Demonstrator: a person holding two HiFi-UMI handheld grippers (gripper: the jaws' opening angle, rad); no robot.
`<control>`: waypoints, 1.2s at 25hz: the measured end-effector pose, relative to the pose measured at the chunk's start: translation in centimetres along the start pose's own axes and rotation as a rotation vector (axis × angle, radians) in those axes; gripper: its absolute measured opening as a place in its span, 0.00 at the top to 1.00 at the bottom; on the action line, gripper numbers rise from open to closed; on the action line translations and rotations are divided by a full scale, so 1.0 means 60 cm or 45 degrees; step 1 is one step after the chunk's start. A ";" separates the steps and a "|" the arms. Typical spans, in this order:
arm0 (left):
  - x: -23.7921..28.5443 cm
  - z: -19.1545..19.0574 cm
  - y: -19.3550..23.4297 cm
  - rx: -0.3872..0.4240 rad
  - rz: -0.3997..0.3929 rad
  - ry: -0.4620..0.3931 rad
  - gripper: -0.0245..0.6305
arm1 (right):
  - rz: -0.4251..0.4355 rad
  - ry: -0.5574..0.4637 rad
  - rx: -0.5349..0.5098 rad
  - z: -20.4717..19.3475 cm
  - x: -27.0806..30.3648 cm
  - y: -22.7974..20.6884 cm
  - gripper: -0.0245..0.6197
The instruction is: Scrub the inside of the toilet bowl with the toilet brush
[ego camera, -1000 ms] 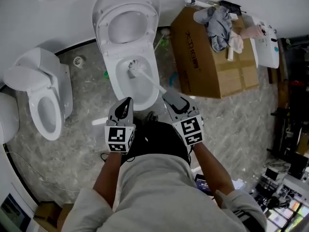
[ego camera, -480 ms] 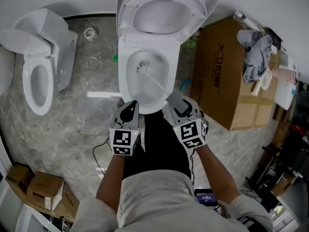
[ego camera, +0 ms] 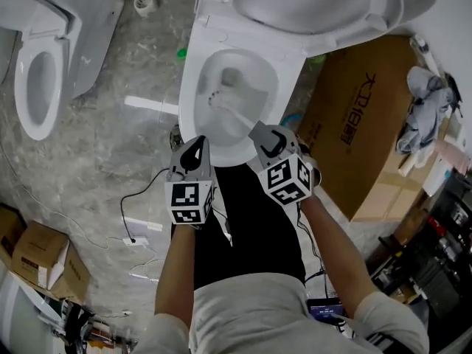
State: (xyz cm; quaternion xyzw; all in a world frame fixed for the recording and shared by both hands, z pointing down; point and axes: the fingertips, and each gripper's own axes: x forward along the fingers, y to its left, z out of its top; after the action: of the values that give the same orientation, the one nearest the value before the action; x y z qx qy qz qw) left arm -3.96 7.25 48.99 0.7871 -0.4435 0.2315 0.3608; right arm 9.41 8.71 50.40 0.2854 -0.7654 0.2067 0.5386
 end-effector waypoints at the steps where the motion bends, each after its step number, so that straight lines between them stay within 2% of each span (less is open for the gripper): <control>1: 0.008 -0.010 0.005 -0.023 0.013 0.007 0.95 | 0.016 0.024 -0.011 -0.004 0.016 -0.001 0.74; 6: 0.038 -0.051 0.023 -0.069 0.049 0.050 0.95 | 0.113 0.134 -0.068 -0.019 0.080 0.007 0.74; 10: 0.068 -0.077 0.022 -0.130 0.051 0.064 0.95 | 0.124 0.242 -0.224 -0.047 0.110 0.003 0.74; 13: 0.079 -0.093 0.024 -0.142 0.049 0.084 0.95 | 0.133 0.275 -0.266 -0.060 0.132 0.009 0.74; 17: 0.081 -0.105 0.040 -0.168 0.034 0.101 0.95 | 0.142 0.240 -0.241 -0.042 0.162 0.029 0.74; 21: 0.089 -0.113 0.039 -0.155 0.015 0.122 0.95 | 0.102 0.225 -0.305 -0.017 0.184 0.032 0.74; 30: 0.099 -0.101 0.025 -0.139 -0.039 0.096 0.95 | -0.007 0.128 -0.312 0.034 0.196 -0.033 0.74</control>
State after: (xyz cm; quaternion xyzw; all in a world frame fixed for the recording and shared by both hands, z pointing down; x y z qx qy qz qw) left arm -2.56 8.28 57.43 0.7636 -0.4295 0.2310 0.4232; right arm 6.24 3.43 60.82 0.2088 -0.7560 0.1240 0.6079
